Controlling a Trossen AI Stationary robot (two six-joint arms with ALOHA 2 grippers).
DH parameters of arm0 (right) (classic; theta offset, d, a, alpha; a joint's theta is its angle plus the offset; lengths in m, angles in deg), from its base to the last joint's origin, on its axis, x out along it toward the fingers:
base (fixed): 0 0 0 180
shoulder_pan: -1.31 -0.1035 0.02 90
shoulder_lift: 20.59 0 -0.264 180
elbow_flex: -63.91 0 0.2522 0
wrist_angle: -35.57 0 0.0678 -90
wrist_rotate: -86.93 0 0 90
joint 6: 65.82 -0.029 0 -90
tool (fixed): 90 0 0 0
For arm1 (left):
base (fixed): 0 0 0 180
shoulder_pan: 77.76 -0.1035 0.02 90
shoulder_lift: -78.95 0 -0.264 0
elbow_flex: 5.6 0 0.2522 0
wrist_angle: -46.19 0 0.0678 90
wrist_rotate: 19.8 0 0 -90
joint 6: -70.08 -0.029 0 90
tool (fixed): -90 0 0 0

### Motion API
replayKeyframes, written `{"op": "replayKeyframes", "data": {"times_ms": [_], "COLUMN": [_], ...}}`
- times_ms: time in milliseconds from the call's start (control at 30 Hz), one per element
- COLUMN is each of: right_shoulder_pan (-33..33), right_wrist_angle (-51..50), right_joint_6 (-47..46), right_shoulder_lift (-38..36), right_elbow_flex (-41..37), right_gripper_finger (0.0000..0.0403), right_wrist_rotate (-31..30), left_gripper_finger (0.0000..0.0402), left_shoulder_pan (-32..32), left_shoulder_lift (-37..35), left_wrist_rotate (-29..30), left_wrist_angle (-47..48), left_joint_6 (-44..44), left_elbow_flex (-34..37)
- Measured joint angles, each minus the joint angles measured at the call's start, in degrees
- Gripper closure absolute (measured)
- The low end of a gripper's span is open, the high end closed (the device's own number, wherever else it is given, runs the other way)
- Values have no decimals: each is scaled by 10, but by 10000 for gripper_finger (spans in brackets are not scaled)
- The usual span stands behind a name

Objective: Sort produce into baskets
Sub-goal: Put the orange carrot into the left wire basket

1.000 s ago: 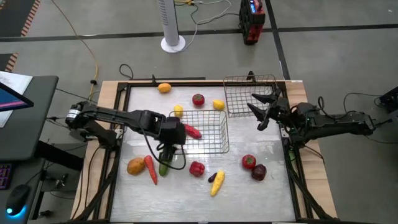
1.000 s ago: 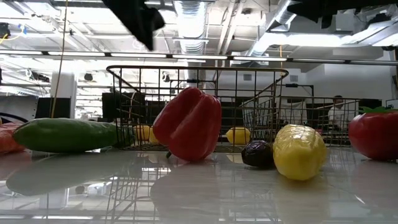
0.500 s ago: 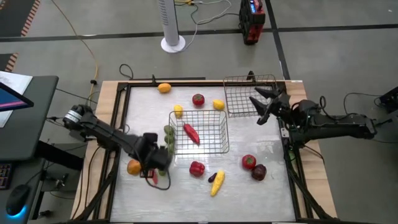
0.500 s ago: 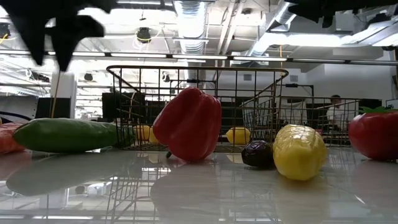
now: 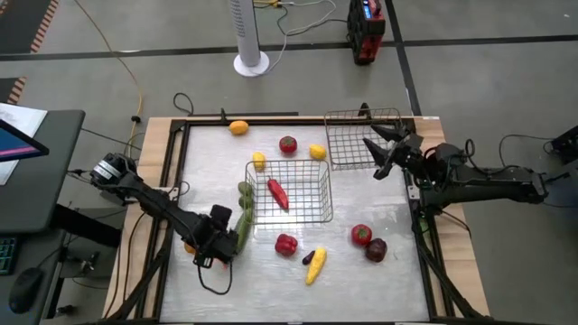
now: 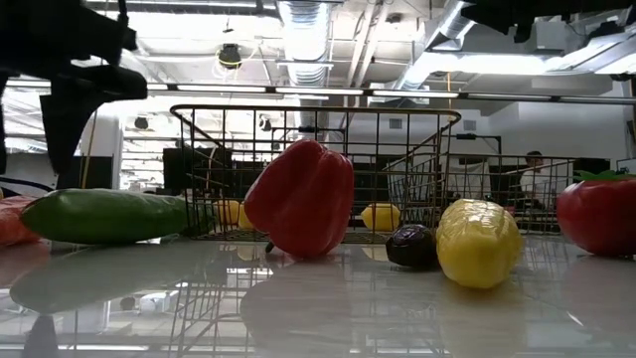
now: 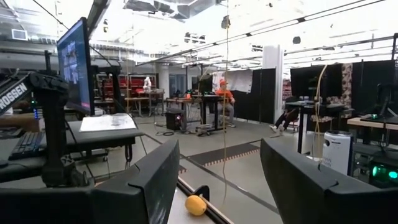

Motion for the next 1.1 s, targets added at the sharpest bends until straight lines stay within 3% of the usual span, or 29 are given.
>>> {"op": "replayKeyframes", "data": {"times_ms": [200, 567, 767, 1100], "right_shoulder_pan": [0, 0, 0, 0], "right_wrist_angle": [-1, -2, -1, -1], "right_joint_6": [3, 3, 2, 3], "right_shoulder_lift": [1, 1, 1, 1], "right_elbow_flex": [0, 0, 0, 0], "right_gripper_finger": [149, 149, 149, 149], "right_wrist_rotate": [0, 0, 0, 0], "left_gripper_finger": [200, 133, 134, 148], "left_shoulder_pan": [41, 84, 83, 78], "left_shoulder_lift": [0, 0, 0, 0], "left_wrist_rotate": [2, 45, 82, 59], "left_wrist_angle": [-63, -61, -66, -95], "left_joint_6": [-76, -173, -203, -202], "left_elbow_flex": [21, 25, 25, 84]}}
